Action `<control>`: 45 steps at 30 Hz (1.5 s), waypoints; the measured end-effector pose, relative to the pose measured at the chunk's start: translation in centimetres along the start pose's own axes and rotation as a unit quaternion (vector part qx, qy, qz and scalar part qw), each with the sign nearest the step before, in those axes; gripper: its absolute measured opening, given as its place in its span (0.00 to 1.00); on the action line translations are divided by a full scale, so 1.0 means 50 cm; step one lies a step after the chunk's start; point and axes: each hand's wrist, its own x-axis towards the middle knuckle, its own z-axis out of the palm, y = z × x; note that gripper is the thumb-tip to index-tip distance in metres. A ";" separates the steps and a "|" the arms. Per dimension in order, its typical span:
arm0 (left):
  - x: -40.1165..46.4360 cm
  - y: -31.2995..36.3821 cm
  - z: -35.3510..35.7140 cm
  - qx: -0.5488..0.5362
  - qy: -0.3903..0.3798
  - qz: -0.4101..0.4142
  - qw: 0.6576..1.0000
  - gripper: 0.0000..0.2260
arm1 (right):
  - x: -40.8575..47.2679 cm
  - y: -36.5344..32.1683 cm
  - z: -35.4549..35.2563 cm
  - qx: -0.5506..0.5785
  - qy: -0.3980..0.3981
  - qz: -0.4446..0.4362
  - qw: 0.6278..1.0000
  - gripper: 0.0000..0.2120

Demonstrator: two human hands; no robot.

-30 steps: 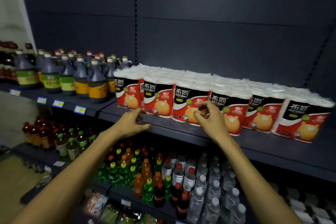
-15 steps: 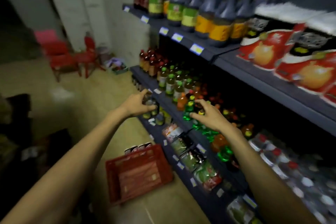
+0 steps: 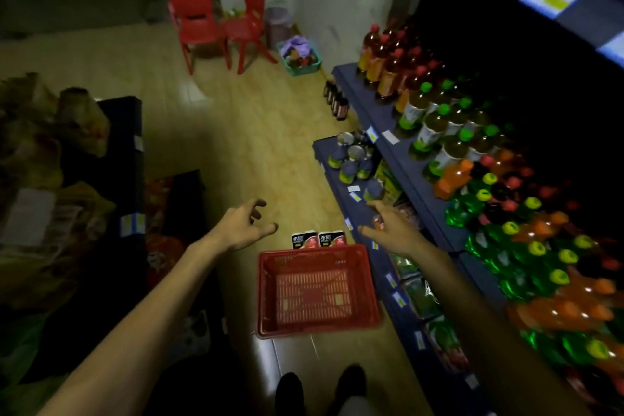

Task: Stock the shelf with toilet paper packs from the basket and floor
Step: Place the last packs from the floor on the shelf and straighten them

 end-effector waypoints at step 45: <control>1.307 -0.774 0.966 -0.017 -0.225 -0.140 0.964 0.51 | 1.113 0.813 0.829 -0.019 -0.073 0.126 0.989 0.29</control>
